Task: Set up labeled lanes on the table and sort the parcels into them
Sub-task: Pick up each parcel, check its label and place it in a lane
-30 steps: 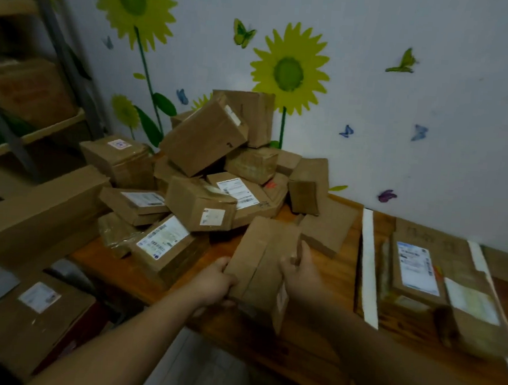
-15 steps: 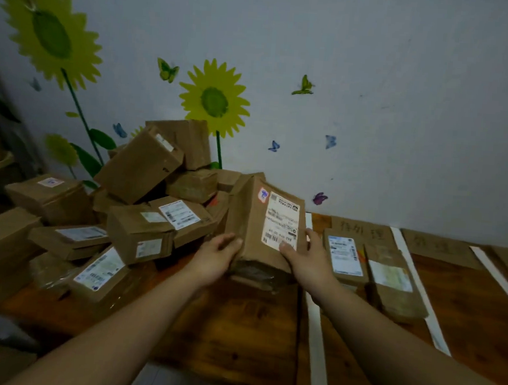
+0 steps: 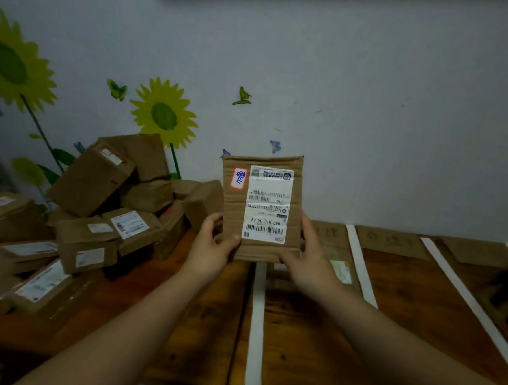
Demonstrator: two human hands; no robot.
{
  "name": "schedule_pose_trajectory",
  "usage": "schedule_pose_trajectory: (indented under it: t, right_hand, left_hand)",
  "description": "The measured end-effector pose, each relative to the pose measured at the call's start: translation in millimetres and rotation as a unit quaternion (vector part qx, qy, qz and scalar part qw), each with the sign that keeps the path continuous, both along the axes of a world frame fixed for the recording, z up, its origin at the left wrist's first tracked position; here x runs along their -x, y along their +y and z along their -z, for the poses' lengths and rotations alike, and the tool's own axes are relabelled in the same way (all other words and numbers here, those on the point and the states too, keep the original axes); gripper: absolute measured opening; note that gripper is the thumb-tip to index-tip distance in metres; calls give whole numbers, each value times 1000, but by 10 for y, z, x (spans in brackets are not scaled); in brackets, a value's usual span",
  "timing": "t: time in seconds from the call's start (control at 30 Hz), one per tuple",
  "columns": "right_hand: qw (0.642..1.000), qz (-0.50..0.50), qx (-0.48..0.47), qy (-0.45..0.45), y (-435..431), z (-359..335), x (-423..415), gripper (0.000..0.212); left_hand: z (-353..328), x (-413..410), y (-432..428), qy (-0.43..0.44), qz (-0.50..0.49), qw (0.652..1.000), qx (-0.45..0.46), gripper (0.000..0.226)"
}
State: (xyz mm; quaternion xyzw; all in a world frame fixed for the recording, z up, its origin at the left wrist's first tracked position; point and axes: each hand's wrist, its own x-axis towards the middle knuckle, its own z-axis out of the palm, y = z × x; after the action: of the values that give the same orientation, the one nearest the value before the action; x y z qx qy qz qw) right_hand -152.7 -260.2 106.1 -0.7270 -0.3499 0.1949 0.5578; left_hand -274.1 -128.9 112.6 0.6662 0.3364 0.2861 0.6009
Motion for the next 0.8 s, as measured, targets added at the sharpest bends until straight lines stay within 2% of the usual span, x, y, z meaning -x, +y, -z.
schedule_pose_trajectory:
  t: [0.1, 0.2, 0.37, 0.57, 0.67, 0.8]
  right_hand:
    - [999, -6, 33, 6, -244, 99, -67, 73]
    - [997, 16, 78, 23, -473, 250, -106, 73]
    - [984, 40, 171, 39, -835, 611, -62, 67]
    - [978, 20, 201, 45, -1052, 1142, 137, 43]
    - [976, 14, 214, 36, -1097, 1292, 198, 52]
    - [966, 11, 256, 30, -1155, 1437, 254, 75]
  left_hand:
    - [111, -129, -192, 18, 9, 1000, 20, 52]
    - [273, -222, -360, 92, 49, 995, -6, 58]
    - [684, -211, -608, 196, 151, 969, -9, 54]
    - [1286, 30, -787, 244, 229, 941, -55, 72]
    - [1479, 137, -858, 254, 228, 937, -70, 79]
    - [1582, 230, -907, 261, 227, 935, -73, 81]
